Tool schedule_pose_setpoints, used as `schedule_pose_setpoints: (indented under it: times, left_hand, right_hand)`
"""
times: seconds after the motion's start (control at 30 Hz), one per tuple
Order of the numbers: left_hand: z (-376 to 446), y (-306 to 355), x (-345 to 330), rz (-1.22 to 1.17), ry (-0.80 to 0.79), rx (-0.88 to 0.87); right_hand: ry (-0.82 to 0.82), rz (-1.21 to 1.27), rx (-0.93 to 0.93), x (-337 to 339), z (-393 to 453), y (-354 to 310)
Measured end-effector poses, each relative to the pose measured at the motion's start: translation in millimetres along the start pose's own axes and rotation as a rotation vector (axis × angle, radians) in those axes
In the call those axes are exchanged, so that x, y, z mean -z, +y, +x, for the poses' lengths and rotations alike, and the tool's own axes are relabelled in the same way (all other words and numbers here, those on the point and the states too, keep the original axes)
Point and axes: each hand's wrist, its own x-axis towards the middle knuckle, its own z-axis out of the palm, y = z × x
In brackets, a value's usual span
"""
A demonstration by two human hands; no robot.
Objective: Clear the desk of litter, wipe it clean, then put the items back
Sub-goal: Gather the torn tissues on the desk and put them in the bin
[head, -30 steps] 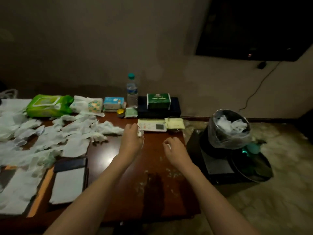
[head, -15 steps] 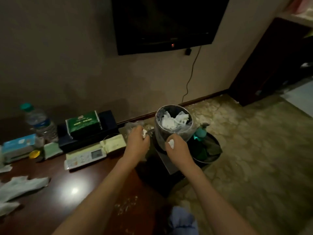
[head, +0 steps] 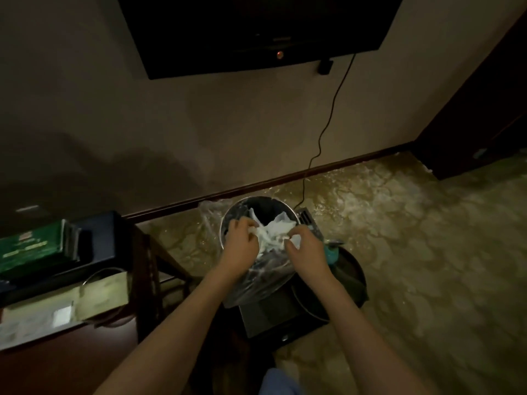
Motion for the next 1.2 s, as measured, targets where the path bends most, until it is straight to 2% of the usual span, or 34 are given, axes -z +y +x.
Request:
schedule_pose_setpoints:
  times: [0.2,0.4,0.5,0.57,0.67,0.77,0.83,0.9,0.97,1.1,1.2]
  left_hand:
    - [52,1,-36,-0.003,0.031,0.080]
    - [63,-30,-39,0.101,-0.111,0.245]
    - [58,-41,-31,0.125,-0.082,0.239]
    - [52,-44,-23,0.123,-0.063,0.227]
    - [44,-49,-10,0.097,-0.058,0.229]
    - [34,-51,5,0.087,-0.020,0.241]
    - [24,-52,16,0.085,0.011,0.246]
    - [11,-50,27,0.090,0.019,0.243]
    - [-5,-53,40,0.091,0.040,0.233]
    - [-54,-69,73,0.091,0.111,0.228]
    - [-104,-92,104,0.080,0.172,0.233]
  right_hand:
    - [-0.064,-0.070,-0.007,5,52,25]
    - [-0.130,-0.087,-0.016,-15,83,35]
    - [-0.172,-0.103,-0.014,-29,95,30]
    - [-0.259,-0.131,-0.051,-37,101,24]
    - [-0.332,-0.305,-0.051,-46,105,22]
    - [-0.253,-0.493,0.092,-50,102,22]
    - [-0.328,-0.615,0.145,-55,97,21]
    - [-0.423,-0.716,0.111,-60,89,16]
    - [-0.378,-0.712,0.106,-64,80,4]
    - [-0.253,-0.633,0.240,-81,42,-42]
    - [-0.246,-0.609,0.341,-108,-7,-77]
